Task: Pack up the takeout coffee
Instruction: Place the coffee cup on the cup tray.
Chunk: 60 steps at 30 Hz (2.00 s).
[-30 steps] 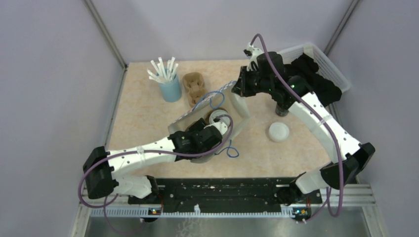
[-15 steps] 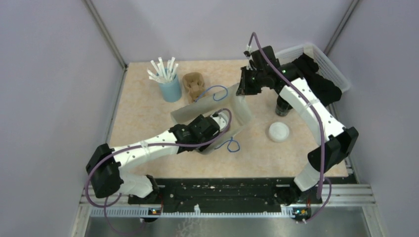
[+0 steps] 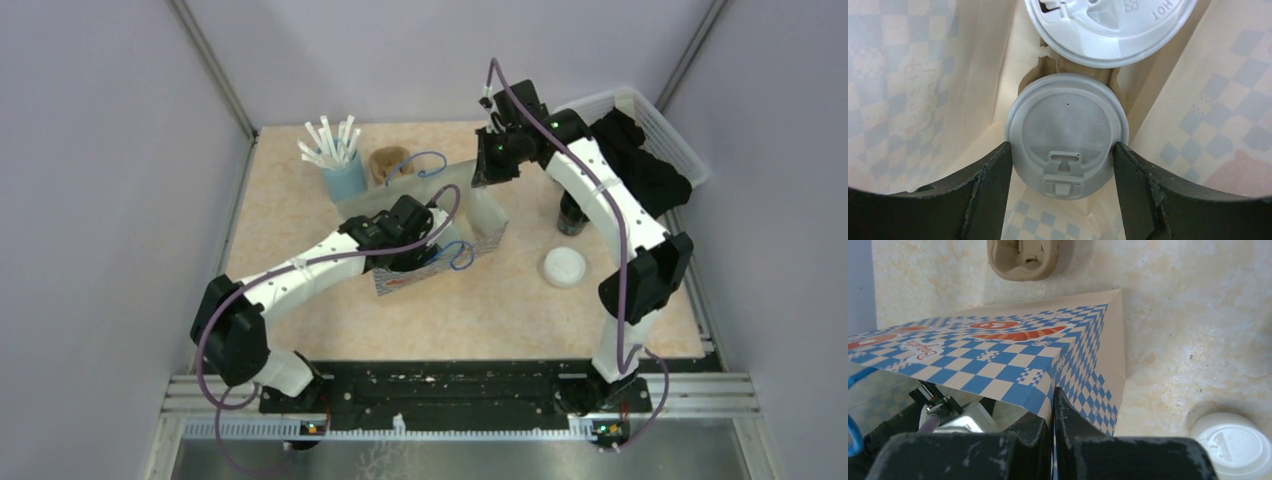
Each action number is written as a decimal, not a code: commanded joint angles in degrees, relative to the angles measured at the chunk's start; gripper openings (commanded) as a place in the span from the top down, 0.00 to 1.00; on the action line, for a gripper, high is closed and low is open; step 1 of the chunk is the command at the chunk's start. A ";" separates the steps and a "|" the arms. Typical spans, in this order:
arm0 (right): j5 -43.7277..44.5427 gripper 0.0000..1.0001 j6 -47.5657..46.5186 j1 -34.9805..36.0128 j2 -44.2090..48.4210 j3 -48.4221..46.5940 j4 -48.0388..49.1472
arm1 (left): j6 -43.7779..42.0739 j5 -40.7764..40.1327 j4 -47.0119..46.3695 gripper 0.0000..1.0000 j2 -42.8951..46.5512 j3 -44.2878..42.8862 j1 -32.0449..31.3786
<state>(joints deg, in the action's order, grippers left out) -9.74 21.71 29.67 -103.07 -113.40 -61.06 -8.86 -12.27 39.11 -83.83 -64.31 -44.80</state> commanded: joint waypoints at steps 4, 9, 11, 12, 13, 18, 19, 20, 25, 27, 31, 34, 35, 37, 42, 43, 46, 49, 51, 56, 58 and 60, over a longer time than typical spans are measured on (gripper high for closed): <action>-1.96 1.00 -2.76 -1.80 -4.34 -7.96 -1.78 | -2.25 14.19 3.72 0.45 -7.99 0.32 5.26; -2.78 1.00 -2.91 -1.90 -5.50 -8.14 -1.01 | -1.65 18.54 3.01 0.47 -10.61 3.16 6.16; -2.98 1.00 -2.90 -1.91 -5.81 -8.10 -0.92 | -0.74 19.84 2.29 0.48 -10.70 4.86 6.14; -2.94 1.00 -2.92 -1.97 -5.83 -8.10 -0.86 | -0.60 20.02 2.12 0.48 -10.87 5.64 6.13; -2.94 1.00 -2.91 -1.91 -5.93 -7.95 -0.76 | -0.48 20.06 1.90 0.48 -10.91 6.53 6.11; -3.01 1.00 -2.83 -1.98 -5.93 -6.95 -0.14 | -0.73 20.68 1.61 0.47 -11.30 6.57 6.19; -3.01 1.00 -2.75 -1.98 -5.84 -7.04 -0.12 | -0.49 20.71 2.42 0.46 -11.60 5.62 6.18; -2.94 1.00 -2.85 -1.99 -5.71 -7.03 -0.05 | -0.27 20.49 3.29 0.42 -11.80 4.23 6.13; -2.40 0.97 -2.22 -2.02 -3.93 -5.30 1.93 | 0.65 18.57 6.84 0.27 -10.70 -3.42 6.19; -2.56 0.95 -1.84 -1.94 -3.24 -4.12 2.90 | 1.37 18.42 7.89 0.21 -10.06 -6.12 6.21; -2.44 0.91 -1.44 -1.97 -2.58 -2.95 3.99 | 2.73 18.29 9.68 0.10 -8.34 -9.98 6.17; -1.90 0.86 -1.49 -1.94 -2.13 -2.31 4.52 | 3.68 17.84 10.34 0.03 -6.26 -10.72 6.14; -1.61 0.83 -1.62 -1.91 -2.07 -2.23 4.54 | 4.02 17.52 10.37 0.02 -5.46 -10.68 6.14; -1.05 0.76 -1.95 -1.92 -1.97 -2.18 4.39 | 4.50 17.48 10.30 0.02 -4.15 -10.73 6.17; -0.47 0.57 -2.47 -1.99 -1.23 -1.29 4.72 | 6.08 17.92 8.76 0.01 -1.78 -12.31 6.08; -0.52 0.54 -2.54 -1.92 -1.16 -1.22 4.57 | 6.58 17.97 8.62 0.01 -1.51 -13.08 6.12; -0.44 0.47 -2.71 -1.90 -0.81 -0.21 4.96 | 8.23 17.68 7.85 0.01 -1.29 -15.24 6.12; -0.22 0.42 -3.06 -1.93 -0.69 0.27 4.78 | 8.76 17.74 8.93 0.01 -1.44 -17.78 6.12; 0.09 0.39 -3.46 -1.91 -0.50 0.36 4.60 | 8.77 17.27 9.81 0.01 -1.30 -19.01 6.12; 0.33 0.35 -4.03 -1.93 0.39 1.76 4.83 | 8.78 16.03 13.17 0.01 -0.79 -22.77 6.12; 0.27 0.34 -4.00 -1.95 0.54 2.00 4.83 | 8.78 15.57 14.39 0.01 -0.22 -24.56 6.12; 0.12 0.34 -4.21 -1.96 0.67 2.09 4.74 | 8.78 15.76 15.15 0.01 0.59 -26.38 6.12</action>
<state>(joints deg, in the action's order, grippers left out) -10.13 18.63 28.23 -106.04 -111.61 -57.21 -0.75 4.01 51.88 -86.61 -86.00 -38.41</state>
